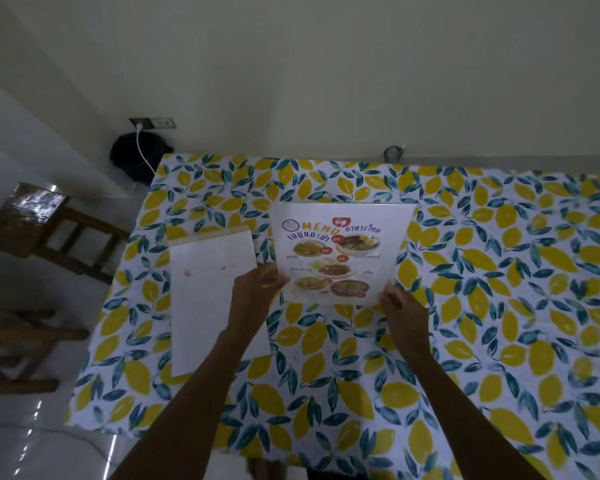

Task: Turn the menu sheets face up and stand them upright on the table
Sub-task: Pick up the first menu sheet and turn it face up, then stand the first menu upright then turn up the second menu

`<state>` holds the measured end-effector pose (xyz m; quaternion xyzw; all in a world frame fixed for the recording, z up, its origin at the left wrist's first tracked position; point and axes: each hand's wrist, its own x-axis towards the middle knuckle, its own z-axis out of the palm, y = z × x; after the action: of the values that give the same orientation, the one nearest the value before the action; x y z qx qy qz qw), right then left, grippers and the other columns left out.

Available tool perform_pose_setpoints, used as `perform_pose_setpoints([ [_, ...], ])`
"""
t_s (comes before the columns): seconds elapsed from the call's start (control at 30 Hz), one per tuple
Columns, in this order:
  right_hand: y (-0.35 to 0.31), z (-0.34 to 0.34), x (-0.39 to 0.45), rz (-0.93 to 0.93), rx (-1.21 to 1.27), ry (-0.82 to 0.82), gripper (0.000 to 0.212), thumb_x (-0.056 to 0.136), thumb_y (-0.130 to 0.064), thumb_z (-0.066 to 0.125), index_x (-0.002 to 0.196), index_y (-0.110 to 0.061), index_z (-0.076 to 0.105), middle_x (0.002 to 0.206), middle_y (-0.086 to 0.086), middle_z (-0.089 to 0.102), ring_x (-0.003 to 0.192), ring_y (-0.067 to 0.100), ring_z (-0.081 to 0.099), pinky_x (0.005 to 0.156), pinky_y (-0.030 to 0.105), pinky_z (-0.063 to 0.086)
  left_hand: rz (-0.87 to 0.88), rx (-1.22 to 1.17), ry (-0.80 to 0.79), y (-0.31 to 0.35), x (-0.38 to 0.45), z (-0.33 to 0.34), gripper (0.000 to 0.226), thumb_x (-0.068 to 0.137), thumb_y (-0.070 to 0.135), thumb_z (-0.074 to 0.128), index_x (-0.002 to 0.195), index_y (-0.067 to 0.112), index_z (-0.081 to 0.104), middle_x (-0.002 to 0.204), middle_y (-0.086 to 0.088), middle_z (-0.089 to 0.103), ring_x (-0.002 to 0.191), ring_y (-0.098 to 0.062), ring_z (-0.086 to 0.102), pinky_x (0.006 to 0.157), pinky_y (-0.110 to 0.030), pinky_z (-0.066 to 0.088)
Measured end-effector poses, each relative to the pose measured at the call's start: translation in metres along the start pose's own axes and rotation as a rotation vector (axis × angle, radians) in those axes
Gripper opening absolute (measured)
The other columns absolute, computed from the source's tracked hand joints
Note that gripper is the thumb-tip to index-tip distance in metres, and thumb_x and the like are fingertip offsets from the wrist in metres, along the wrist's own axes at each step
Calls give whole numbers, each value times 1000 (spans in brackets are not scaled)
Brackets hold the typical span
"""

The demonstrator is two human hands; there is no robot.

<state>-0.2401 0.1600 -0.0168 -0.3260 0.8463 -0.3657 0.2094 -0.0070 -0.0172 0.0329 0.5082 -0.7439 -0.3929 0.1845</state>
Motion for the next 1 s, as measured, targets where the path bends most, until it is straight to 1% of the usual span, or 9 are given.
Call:
perform_pose_setpoints([
  [0.07, 2, 2, 0, 10, 9, 6, 18, 95, -26, 59, 98, -12, 69, 86, -1, 62, 80, 14, 59, 70, 18, 41, -8, -13, -2, -1, -1, 2, 15, 85, 30, 74, 76, 32, 63, 84, 13, 74, 82, 8, 67, 76, -25, 56],
  [0.13, 3, 4, 0, 32, 9, 9, 20, 95, -26, 59, 102, -11, 70, 90, -1, 63, 84, 15, 59, 74, 26, 42, -3, -9, 15, 0, -3, 4, 22, 85, 28, 75, 73, 38, 60, 84, 13, 73, 82, 7, 68, 75, -24, 56],
  [0.27, -2, 4, -3, 51, 4, 34, 19, 95, -23, 60, 100, -8, 70, 88, -2, 61, 83, 13, 57, 75, 25, 39, -13, 10, -4, -1, -7, 5, 30, 86, 27, 74, 68, 39, 52, 78, 11, 69, 80, 0, 68, 71, -24, 51],
  [0.47, -15, 5, -10, 93, -16, 41, 21, 96, -25, 57, 102, -8, 68, 86, -1, 60, 81, 17, 57, 73, 27, 37, -30, 110, -71, -2, -7, 10, 23, 91, 29, 67, 83, 24, 47, 89, -6, 72, 81, -22, 65, 67, -30, 46],
  [0.53, -21, 7, -15, 148, -3, 56, 24, 96, -28, 58, 105, -8, 67, 93, 5, 65, 84, 19, 57, 74, 29, 38, -41, 89, -88, -7, -10, 8, 19, 90, 34, 67, 93, 20, 54, 95, -4, 71, 87, -23, 66, 73, -35, 52],
  [0.63, -34, 11, -28, 247, 38, 83, 26, 94, -27, 60, 112, -8, 63, 105, 11, 68, 90, 24, 60, 76, 31, 41, -62, 99, -101, -21, -21, -2, 32, 90, 39, 66, 112, 17, 59, 106, -4, 68, 96, -24, 64, 80, -36, 52],
  [0.73, -46, 28, -46, 285, -3, 67, 27, 93, -25, 59, 114, -9, 60, 109, 13, 69, 93, 30, 64, 74, 34, 46, -59, 138, -91, -46, -36, -24, 31, 90, 44, 66, 110, 22, 57, 103, 2, 66, 92, -19, 64, 78, -35, 53],
  [0.9, -89, 77, -80, 263, -41, 7, 27, 94, -28, 57, 97, -1, 60, 96, 20, 68, 83, 35, 62, 71, 44, 50, -88, 179, -81, -107, -58, -75, 32, 91, 42, 64, 113, 20, 57, 107, 1, 63, 96, -19, 64, 79, -35, 53],
  [1.0, -119, 113, -96, 269, -30, -39, 16, 94, -27, 58, 98, -11, 59, 100, 12, 68, 86, 27, 60, 71, 37, 44, -107, 196, -84, -143, -64, -108, 32, 92, 40, 63, 114, 18, 57, 107, -2, 61, 95, -23, 64, 79, -38, 54],
])
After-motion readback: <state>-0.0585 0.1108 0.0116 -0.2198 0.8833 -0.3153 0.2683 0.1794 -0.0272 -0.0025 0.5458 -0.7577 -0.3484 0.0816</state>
